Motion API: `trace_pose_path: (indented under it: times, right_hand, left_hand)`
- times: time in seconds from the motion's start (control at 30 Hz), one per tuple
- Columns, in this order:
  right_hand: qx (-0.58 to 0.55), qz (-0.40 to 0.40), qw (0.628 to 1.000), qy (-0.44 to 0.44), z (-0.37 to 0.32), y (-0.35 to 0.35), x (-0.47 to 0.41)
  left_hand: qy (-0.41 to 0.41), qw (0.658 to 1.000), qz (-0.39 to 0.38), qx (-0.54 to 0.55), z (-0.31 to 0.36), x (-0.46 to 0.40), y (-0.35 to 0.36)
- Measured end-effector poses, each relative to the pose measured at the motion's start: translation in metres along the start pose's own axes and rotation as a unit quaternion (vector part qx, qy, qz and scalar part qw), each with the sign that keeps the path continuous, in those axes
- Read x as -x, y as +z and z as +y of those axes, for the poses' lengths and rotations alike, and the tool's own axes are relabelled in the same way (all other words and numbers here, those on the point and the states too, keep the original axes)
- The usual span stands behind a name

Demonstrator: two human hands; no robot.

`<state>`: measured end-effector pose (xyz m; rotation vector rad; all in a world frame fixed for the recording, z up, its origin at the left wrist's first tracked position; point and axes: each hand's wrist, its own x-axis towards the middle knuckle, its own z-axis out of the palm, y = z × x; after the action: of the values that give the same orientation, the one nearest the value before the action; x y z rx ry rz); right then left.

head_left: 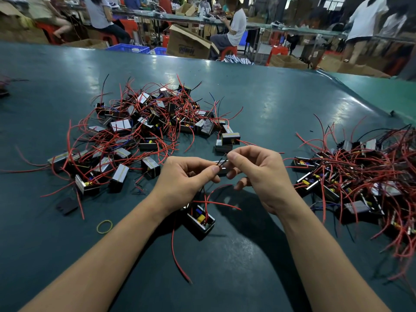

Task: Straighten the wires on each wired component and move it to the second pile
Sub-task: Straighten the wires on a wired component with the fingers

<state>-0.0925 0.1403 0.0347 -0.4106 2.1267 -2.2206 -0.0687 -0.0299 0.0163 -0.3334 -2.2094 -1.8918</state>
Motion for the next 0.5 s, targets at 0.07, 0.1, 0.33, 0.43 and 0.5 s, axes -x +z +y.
trace_pose_path:
  times: [0.07, 0.1, 0.33, 0.43, 0.5]
  right_hand:
    - [-0.008, 0.002, 1.0, -0.004, 0.0017, 0.0004, -0.0003]
    - [-0.012, 0.002, 1.0, -0.006, 0.0026, 0.0007, -0.0003]
    - [-0.001, -0.002, 0.999, -0.034, 0.0038, 0.0023, 0.0026]
    - [-0.001, 0.006, 0.999, -0.037, 0.0041, 0.0038, 0.0029]
    - [0.002, 0.01, 0.999, -0.038, 0.004, 0.0047, 0.0035]
  left_hand:
    - [-0.001, 1.0, -0.007, 0.012, 0.0011, -0.0003, 0.0001]
    - [0.003, 1.0, -0.009, 0.019, 0.0014, -0.0005, -0.0001]
    - [0.021, 1.0, 0.016, 0.001, 0.0004, -0.0008, -0.0011]
    - [0.022, 1.0, 0.021, 0.005, -0.0004, -0.0015, -0.0011]
    - [0.027, 0.999, 0.021, 0.002, -0.0001, -0.0013, -0.0003]
